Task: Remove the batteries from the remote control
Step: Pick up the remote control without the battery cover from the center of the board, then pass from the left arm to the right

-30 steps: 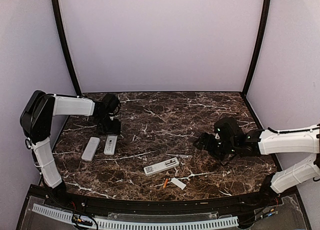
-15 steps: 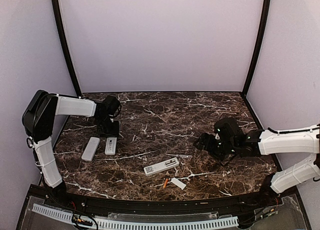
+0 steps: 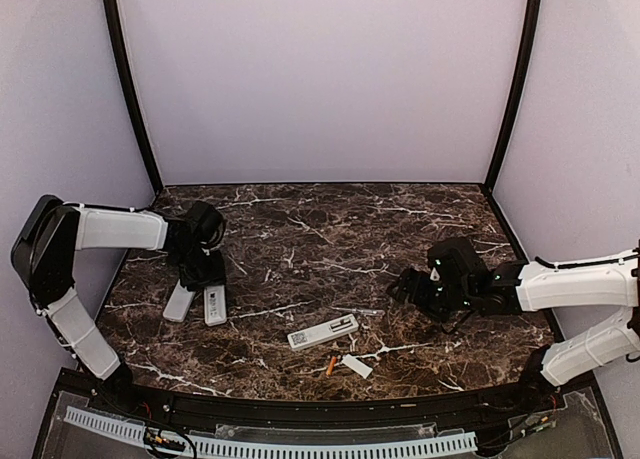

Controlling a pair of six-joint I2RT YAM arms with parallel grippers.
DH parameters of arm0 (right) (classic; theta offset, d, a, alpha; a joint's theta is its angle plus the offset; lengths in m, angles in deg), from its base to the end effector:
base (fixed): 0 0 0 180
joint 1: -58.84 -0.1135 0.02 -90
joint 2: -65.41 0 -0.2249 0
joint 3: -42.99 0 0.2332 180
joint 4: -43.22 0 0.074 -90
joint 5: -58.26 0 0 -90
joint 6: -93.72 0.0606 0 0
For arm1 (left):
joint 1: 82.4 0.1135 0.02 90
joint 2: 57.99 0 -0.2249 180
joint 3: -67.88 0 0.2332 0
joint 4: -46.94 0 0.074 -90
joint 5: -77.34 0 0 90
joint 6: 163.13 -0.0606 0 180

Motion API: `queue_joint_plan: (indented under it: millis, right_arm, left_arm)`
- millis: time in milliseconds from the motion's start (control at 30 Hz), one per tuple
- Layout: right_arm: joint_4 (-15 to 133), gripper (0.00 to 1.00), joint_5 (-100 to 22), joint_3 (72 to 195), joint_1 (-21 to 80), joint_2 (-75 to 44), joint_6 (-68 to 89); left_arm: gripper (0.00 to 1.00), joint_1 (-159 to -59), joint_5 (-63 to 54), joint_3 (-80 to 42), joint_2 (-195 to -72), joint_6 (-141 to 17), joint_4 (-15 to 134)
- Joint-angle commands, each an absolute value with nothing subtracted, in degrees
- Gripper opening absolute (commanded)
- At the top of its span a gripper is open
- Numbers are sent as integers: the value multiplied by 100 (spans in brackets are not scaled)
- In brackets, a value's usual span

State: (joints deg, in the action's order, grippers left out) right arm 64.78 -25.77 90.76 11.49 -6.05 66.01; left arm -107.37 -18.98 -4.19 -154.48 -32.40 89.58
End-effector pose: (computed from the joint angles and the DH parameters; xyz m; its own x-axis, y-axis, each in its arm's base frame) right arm 0.1785 0.1844 0.1377 -0.8274 0.4014 -0.3928 0.1089 0.8008 0.5889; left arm 0.2839 -0.1248 0.1169 -0.8810 -0.3051 -0.3615 -0.2562 0.9502 -0.1775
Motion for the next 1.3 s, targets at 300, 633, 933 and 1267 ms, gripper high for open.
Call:
queue_joint_plan:
  millis: [300,633,933,1267]
  right_arm:
    - [6174,87,-2865,10003,316,-977,5505]
    - [5379,82,-3433,11575,-814,-2663,5321]
    - [5180,72,-4085,12533,-1061,-3716,5246]
    - [5410,70,-4722,13355,-1065,-4581,5212]
  left_arm:
    - [35,-11603,-1436,625,-13852,-1360,9189]
    - [31,-12256,-1283,598,-13260,-433,8738]
    - [31,-12508,-1103,487,-13290,-224,8436]
    - [31,-12651,-1202,430,-13213,-122,8405]
